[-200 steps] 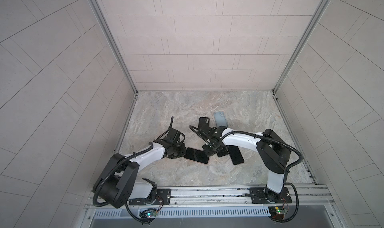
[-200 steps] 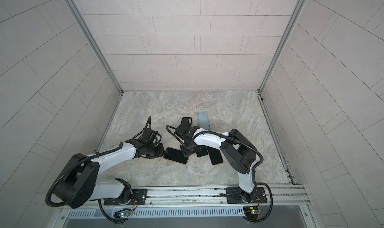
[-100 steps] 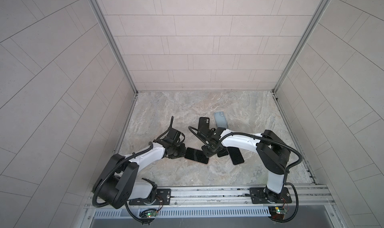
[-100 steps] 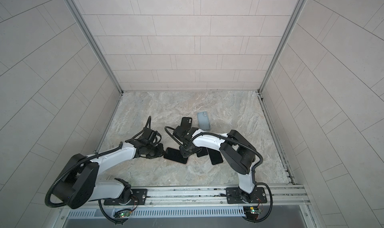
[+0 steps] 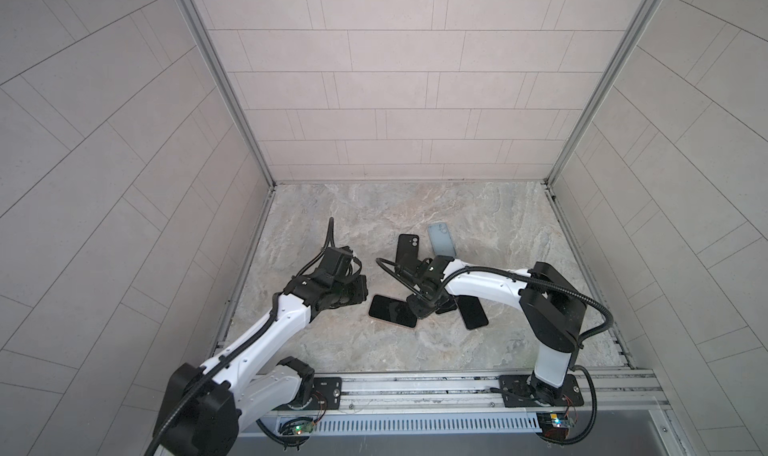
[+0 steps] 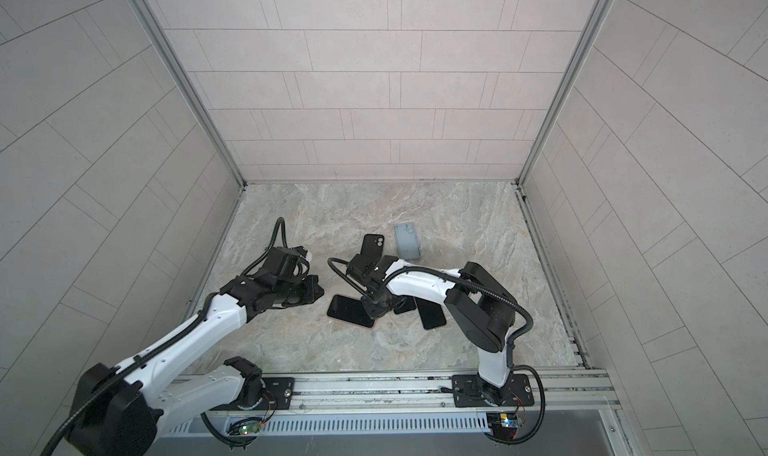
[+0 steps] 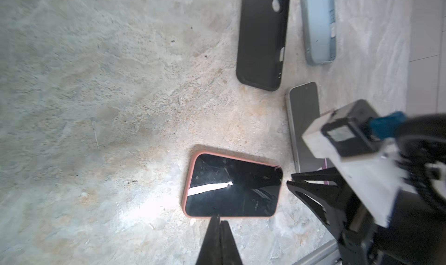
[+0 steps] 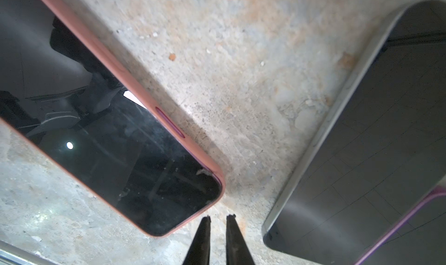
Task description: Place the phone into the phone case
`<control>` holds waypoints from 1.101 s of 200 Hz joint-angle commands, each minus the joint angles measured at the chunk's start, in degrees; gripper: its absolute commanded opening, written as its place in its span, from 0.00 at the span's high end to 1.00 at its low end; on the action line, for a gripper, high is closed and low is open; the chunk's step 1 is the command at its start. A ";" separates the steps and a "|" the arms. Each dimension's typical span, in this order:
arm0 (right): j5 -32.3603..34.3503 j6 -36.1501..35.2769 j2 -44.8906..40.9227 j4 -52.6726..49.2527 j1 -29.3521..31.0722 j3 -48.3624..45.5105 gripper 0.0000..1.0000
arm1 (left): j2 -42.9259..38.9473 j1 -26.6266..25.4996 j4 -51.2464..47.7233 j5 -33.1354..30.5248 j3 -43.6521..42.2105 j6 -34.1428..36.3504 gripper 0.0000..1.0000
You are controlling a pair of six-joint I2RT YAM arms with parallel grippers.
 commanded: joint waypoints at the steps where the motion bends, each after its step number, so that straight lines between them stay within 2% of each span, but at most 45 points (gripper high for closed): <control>1: -1.93 -1.40 -1.75 0.89 0.94 0.52 0.77 | -5.83 0.23 -6.08 -0.69 4.89 2.52 0.96; 11: -3.92 -3.40 -0.94 0.45 1.16 1.48 0.66 | -8.16 0.22 -8.36 -1.17 6.80 4.34 0.93; 21: -4.53 -5.38 0.16 -0.98 1.33 2.56 0.62 | -10.35 0.23 -10.94 -2.14 8.95 6.27 0.90; 51: -3.63 -9.52 2.79 -4.32 1.38 3.55 0.61 | -16.84 0.23 -18.13 -5.58 15.47 11.21 0.77; 72: -3.89 -11.56 4.25 -4.77 1.67 3.75 0.59 | -19.93 0.23 -17.16 0.79 16.08 15.01 0.69; 90: -3.52 -13.76 6.14 -4.57 1.95 3.91 0.56 | -22.39 0.17 -17.12 1.88 15.43 16.57 0.69; 133: 0.87 -15.53 10.78 -6.49 2.96 6.29 0.56 | -28.48 0.23 -15.60 -2.25 12.69 15.21 0.66; 178: 11.01 -12.24 8.25 -12.17 3.71 10.33 0.55 | -29.56 0.23 -15.32 -2.67 12.12 15.05 0.66; 220: 6.46 -17.67 10.01 -11.97 4.14 12.38 0.55 | -29.28 0.23 -14.67 -1.99 11.72 15.33 0.66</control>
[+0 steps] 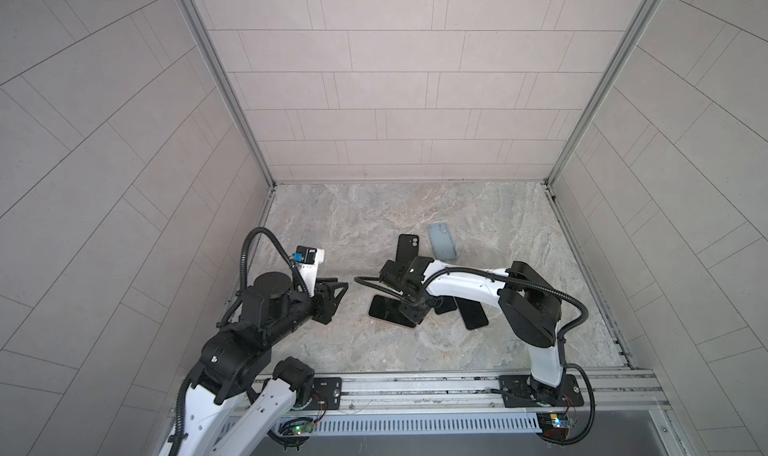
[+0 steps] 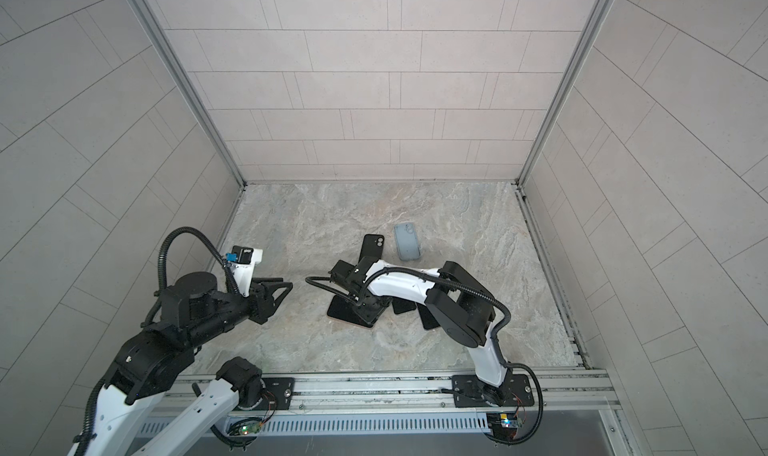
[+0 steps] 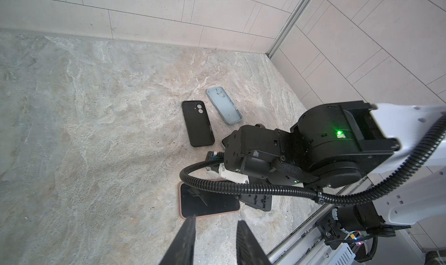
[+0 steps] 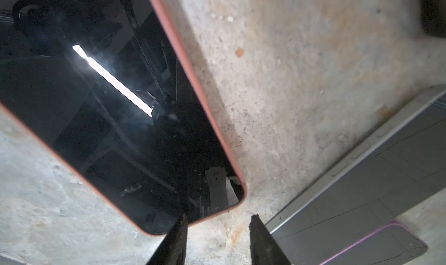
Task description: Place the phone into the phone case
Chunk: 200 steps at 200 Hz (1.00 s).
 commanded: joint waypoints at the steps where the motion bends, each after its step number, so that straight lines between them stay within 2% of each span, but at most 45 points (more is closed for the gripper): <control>1: 0.23 -4.04 2.07 -1.90 0.43 1.86 0.55 | -0.29 0.18 0.67 0.08 -0.64 1.03 0.66; 38: -4.54 -8.26 3.41 -1.22 0.74 3.47 0.56 | -1.48 0.18 0.85 -0.75 -1.17 0.60 0.66; 77: -8.17 -8.25 5.67 -0.15 0.84 3.05 0.58 | -0.38 0.18 0.90 -0.22 -0.95 0.76 0.66; 121: -8.47 -7.53 8.14 1.69 0.82 2.61 0.58 | -1.46 0.18 0.87 -0.63 -1.16 0.63 0.66; 200: -8.23 -6.53 14.42 2.17 1.14 10.10 0.59 | -1.88 0.18 0.87 -0.82 -1.27 0.49 0.66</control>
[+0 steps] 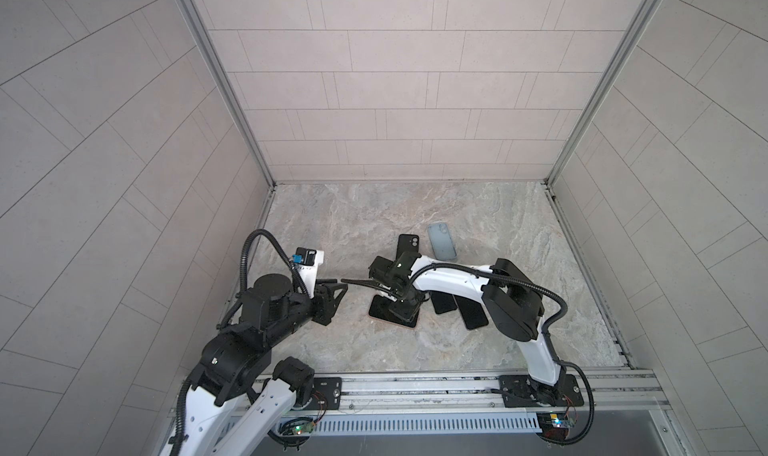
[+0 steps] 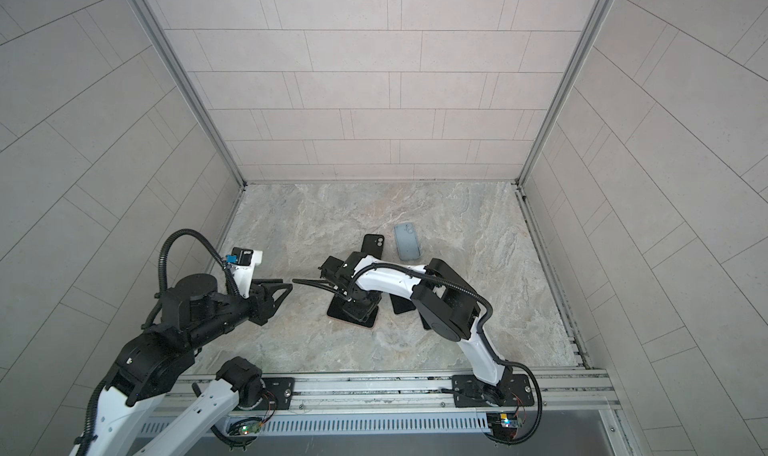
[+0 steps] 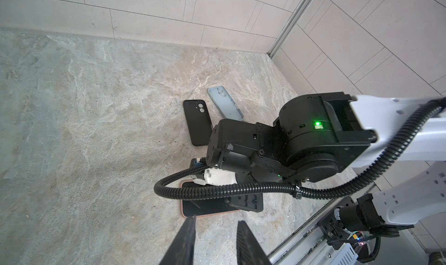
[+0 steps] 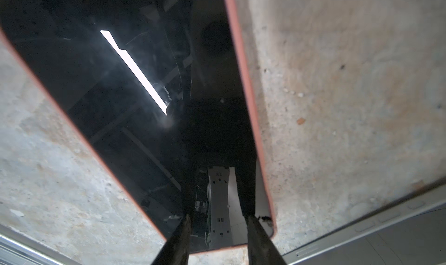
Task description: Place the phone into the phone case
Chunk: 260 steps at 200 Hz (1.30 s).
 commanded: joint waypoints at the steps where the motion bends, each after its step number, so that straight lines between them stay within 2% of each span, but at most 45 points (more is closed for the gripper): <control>1: -2.69 -0.17 6.57 5.88 0.77 -0.06 0.59 | -0.92 0.18 0.81 -0.53 -0.45 0.45 0.66; 87: -2.43 1.48 14.21 4.65 1.81 11.99 0.60 | -0.54 0.18 0.81 -0.46 -0.56 0.35 0.67; 164: -5.74 3.75 21.91 2.79 3.67 21.41 0.61 | -0.74 0.18 0.72 -0.61 -0.56 0.26 0.66; 210: -5.47 3.64 20.12 0.27 3.37 25.61 0.60 | -0.83 0.18 0.71 -0.71 -0.53 0.18 0.67; 233: -4.17 2.78 12.97 0.86 2.26 24.23 0.46 | -1.01 0.18 0.71 -0.65 -0.59 0.13 0.67; 244: -3.66 1.78 8.85 1.84 1.64 22.72 0.27 | -0.96 0.16 0.72 -0.66 -0.59 0.15 0.67; 251: -3.40 1.25 6.21 2.62 1.21 21.08 0.02 | -0.90 0.14 0.73 -0.66 -0.56 0.18 0.67; 260: -3.64 0.52 3.11 3.69 0.39 18.94 0.00 | -0.92 0.18 0.72 -0.70 -0.59 0.16 0.67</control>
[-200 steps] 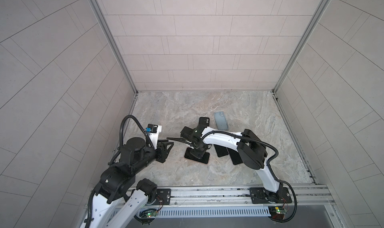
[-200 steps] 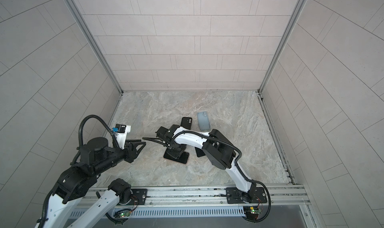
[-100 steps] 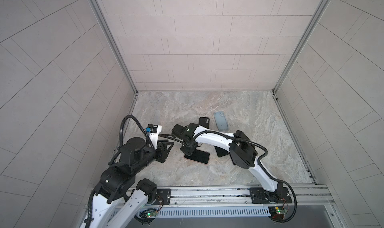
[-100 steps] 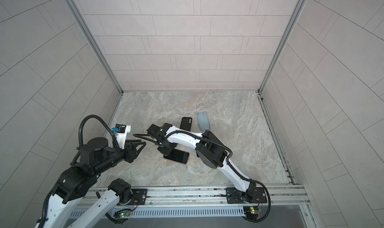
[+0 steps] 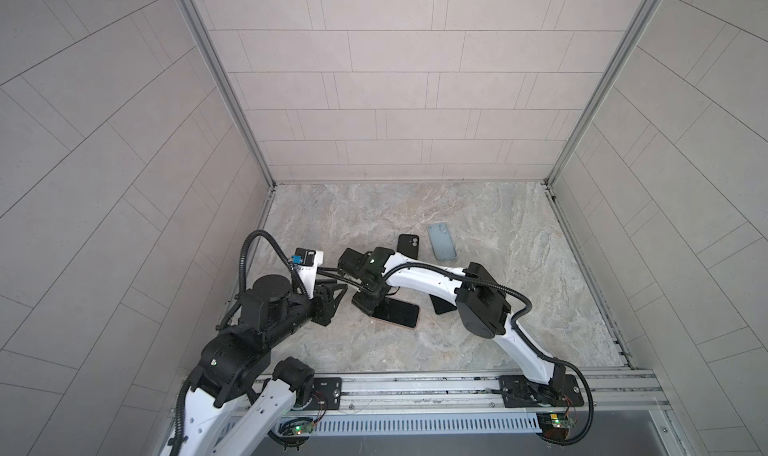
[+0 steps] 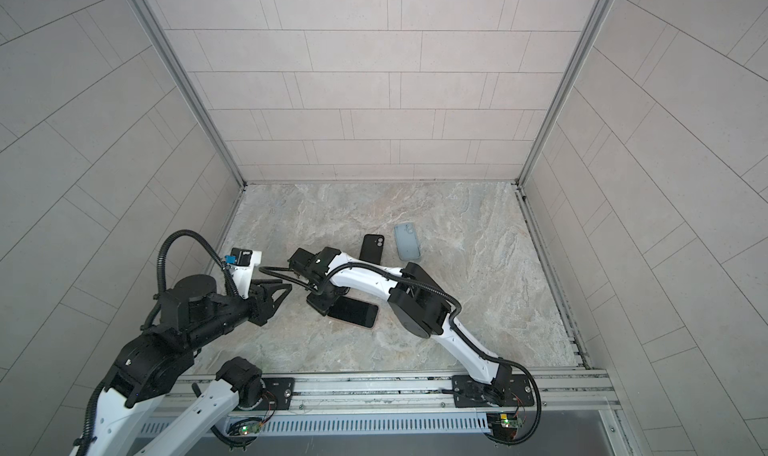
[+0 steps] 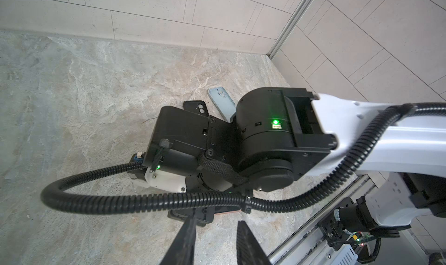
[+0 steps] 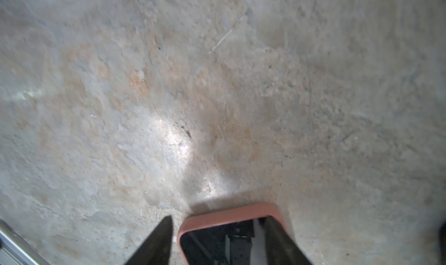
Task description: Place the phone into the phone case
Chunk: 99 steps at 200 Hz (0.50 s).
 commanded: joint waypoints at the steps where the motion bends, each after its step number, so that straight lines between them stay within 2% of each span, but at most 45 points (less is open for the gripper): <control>1: -0.26 -2.39 -9.16 1.71 -2.02 -3.66 0.00 | -0.63 0.18 0.76 -0.60 -0.53 0.21 0.67; 32: -2.65 -6.07 -15.56 3.05 -4.97 -11.54 0.00 | -0.55 0.18 0.86 -0.55 -0.50 0.32 0.67; 77: -6.01 -8.98 -17.15 6.70 -5.31 -21.77 0.00 | -0.55 0.18 0.86 -0.58 -0.68 0.31 0.67; 99: -5.32 -9.79 -17.36 9.78 -5.30 -25.17 0.00 | -0.45 0.18 0.90 -0.60 -0.68 0.31 0.66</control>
